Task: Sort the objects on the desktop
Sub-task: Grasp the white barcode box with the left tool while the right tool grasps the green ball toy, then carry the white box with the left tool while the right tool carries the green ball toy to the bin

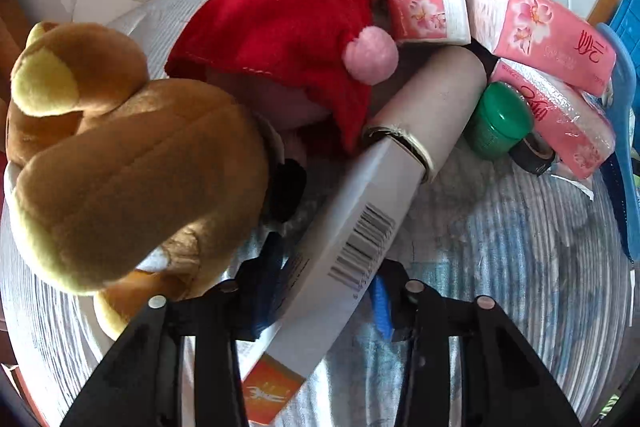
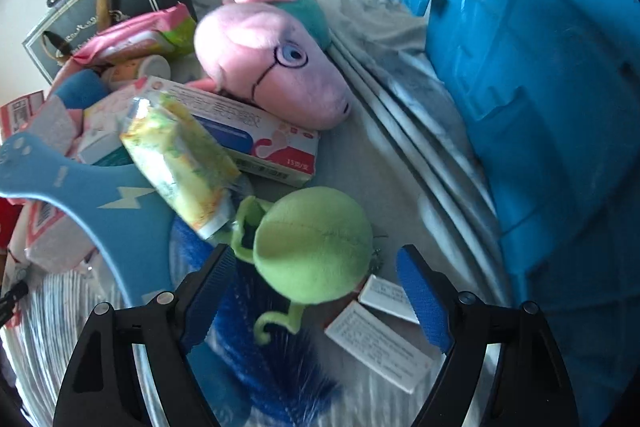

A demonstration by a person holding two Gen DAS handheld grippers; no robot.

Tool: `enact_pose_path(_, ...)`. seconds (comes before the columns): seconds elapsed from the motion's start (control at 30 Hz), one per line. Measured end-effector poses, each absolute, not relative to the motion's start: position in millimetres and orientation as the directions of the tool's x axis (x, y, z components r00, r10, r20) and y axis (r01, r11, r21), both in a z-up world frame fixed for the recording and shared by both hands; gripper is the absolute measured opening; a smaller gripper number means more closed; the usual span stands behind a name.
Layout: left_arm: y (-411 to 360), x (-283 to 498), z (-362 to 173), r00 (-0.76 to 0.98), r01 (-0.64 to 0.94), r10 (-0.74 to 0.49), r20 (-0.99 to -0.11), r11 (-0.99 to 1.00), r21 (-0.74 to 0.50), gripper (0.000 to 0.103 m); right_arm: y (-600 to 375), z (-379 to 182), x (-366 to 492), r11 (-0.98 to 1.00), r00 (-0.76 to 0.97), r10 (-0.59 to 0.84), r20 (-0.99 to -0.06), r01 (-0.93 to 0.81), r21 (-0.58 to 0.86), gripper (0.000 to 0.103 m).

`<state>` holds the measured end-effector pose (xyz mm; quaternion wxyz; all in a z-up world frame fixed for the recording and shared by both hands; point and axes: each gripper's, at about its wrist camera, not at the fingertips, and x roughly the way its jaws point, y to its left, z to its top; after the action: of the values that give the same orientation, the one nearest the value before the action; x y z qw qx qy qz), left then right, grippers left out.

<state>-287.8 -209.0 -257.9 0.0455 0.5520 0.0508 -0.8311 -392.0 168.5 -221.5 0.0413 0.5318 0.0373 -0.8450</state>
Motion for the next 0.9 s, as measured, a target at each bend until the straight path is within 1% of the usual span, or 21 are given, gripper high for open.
enact_pose_path(0.03,-205.9,-286.2,-257.5,-0.385,0.131,-0.009,-0.923,-0.99,-0.045,0.026,168.4,-226.2,-395.1,-0.994,-0.42,-0.025,-0.907,0.107,-0.022,0.069)
enact_pose_path(0.07,-203.2,-283.2,-257.0,-0.385,0.133,0.003,-0.923,-0.989,-0.058,0.025,169.6,-230.1,-396.8,-0.995,-0.414,-0.031,-0.91,0.1,-0.012,0.065)
enact_pose_path(0.1,-201.0,-279.3,-256.0,-0.387,0.141,0.004,-0.922,-0.988,-0.064,0.025,170.6,-231.7,-396.9,-0.995,-0.414,-0.04,-0.909,0.095,0.001,0.065)
enact_pose_path(0.17,-197.1,-269.1,-251.5,-0.399,0.155,0.001,-0.917,-0.985,-0.069,0.025,168.9,-228.3,-393.3,-0.994,-0.429,-0.031,-0.903,0.104,-0.016,0.061)
enact_pose_path(0.33,-186.1,-237.4,-226.6,-0.446,0.178,-0.002,-0.895,-0.98,-0.087,0.025,163.6,-197.9,-367.7,-0.99,-0.498,-0.054,-0.865,0.139,-0.017,0.061)
enact_pose_path(0.47,-175.0,-210.8,-199.2,-0.493,0.181,0.007,-0.87,-0.977,-0.111,0.025,156.1,-161.5,-340.4,-0.981,-0.55,-0.122,-0.826,0.191,0.017,0.061)
enact_pose_path(0.73,-151.4,-176.7,-140.6,-0.602,0.152,0.021,-0.798,-0.978,-0.14,0.025,141.4,-80.5,-275.4,-0.96,-0.663,-0.217,-0.717,0.279,0.033,0.061)
enact_pose_path(0.9,-129.7,-153.4,-92.1,-0.671,0.108,0.035,-0.741,-0.984,-0.144,0.025,153.5,-36.8,-232.4,-0.948,-0.721,-0.261,-0.642,0.316,0.029,0.061)
